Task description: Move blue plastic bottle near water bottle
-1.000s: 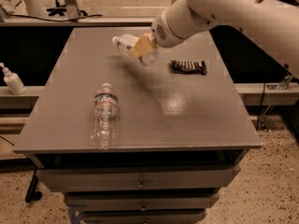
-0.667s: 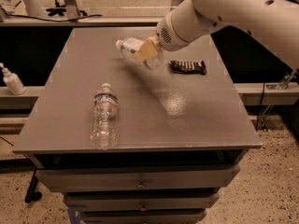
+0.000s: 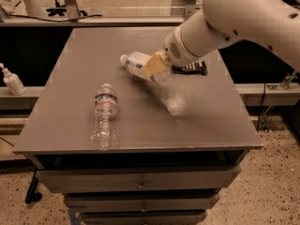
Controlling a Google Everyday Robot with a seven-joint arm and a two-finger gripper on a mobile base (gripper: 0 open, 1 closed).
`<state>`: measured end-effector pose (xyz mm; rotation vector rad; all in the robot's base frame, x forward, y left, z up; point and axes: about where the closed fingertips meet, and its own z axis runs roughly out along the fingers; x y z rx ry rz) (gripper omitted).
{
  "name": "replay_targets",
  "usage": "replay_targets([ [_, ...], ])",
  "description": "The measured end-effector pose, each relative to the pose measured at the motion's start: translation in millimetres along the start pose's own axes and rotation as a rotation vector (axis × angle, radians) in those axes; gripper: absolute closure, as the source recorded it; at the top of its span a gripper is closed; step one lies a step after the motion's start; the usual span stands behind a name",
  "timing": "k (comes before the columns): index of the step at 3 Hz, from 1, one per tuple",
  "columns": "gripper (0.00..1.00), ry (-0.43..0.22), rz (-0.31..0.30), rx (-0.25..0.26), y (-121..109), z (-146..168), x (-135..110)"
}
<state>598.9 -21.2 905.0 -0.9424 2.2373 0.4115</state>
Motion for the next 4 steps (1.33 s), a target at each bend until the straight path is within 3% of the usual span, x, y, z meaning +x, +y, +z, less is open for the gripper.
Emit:
replay_targets([
  [2, 1.0, 0.022, 0.04, -0.103, 40, 6, 42],
  [4, 1.0, 0.018, 0.04, -0.162, 63, 7, 47],
])
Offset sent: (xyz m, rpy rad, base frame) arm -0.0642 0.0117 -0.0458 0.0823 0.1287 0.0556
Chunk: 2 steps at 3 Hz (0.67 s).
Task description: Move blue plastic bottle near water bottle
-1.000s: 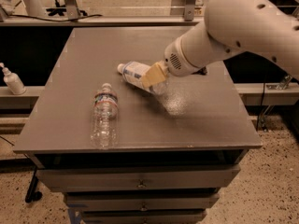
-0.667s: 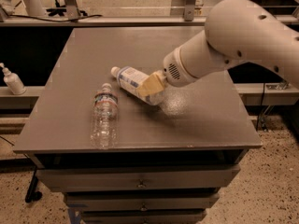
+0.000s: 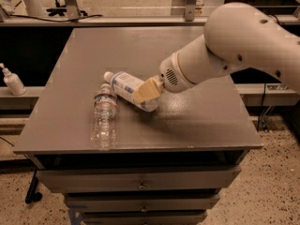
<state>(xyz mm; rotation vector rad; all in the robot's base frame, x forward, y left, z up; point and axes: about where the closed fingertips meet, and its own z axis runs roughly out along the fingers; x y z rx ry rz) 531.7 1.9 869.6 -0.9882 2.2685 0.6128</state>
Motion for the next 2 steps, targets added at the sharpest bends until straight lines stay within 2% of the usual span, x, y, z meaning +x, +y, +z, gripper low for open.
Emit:
replay_targets([
  [1, 0.83, 0.012, 0.008, -0.01, 3.9, 2.2, 2.2],
  [2, 0.57, 0.024, 0.007, -0.017, 5.9, 3.9, 4.6],
])
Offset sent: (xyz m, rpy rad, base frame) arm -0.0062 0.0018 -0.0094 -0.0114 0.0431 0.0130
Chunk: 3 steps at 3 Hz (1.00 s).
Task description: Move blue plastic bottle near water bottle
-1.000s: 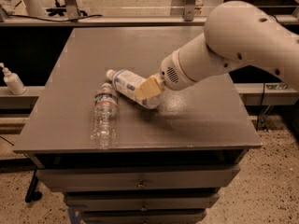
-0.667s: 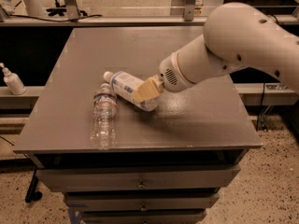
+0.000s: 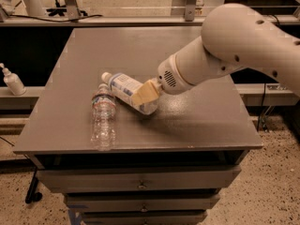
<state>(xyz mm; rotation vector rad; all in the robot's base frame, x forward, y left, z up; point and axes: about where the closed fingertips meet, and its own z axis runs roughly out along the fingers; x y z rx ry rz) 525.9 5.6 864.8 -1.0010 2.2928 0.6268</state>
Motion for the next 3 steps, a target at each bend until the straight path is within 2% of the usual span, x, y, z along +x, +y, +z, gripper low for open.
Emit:
replay_targets([
  [2, 0.12, 0.016, -0.003, 0.004, -2.4, -0.2, 2.8],
  [3, 0.0, 0.021, -0.004, 0.009, -4.3, -1.1, 3.8],
])
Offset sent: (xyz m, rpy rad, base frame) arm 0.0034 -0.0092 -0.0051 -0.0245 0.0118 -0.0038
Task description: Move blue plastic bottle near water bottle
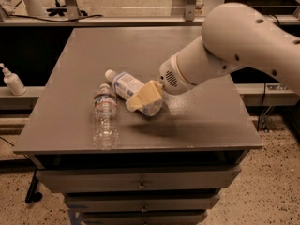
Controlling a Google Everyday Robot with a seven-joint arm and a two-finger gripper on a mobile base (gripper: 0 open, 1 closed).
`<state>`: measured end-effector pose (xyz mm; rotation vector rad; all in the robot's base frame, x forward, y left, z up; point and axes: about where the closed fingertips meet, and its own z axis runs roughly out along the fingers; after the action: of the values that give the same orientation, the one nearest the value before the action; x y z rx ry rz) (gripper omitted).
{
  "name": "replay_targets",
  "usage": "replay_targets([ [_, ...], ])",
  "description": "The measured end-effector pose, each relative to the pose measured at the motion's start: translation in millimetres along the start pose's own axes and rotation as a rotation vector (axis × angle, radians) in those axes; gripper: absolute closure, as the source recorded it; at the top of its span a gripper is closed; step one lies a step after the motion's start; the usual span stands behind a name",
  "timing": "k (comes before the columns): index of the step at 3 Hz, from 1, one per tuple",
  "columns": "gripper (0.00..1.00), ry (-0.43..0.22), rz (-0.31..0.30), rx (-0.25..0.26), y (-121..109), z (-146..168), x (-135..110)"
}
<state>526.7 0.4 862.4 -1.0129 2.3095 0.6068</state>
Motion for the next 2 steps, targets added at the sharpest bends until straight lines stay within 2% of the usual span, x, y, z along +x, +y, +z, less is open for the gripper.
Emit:
replay_targets([
  [2, 0.0, -0.003, -0.019, 0.022, -7.9, -8.6, -4.1],
])
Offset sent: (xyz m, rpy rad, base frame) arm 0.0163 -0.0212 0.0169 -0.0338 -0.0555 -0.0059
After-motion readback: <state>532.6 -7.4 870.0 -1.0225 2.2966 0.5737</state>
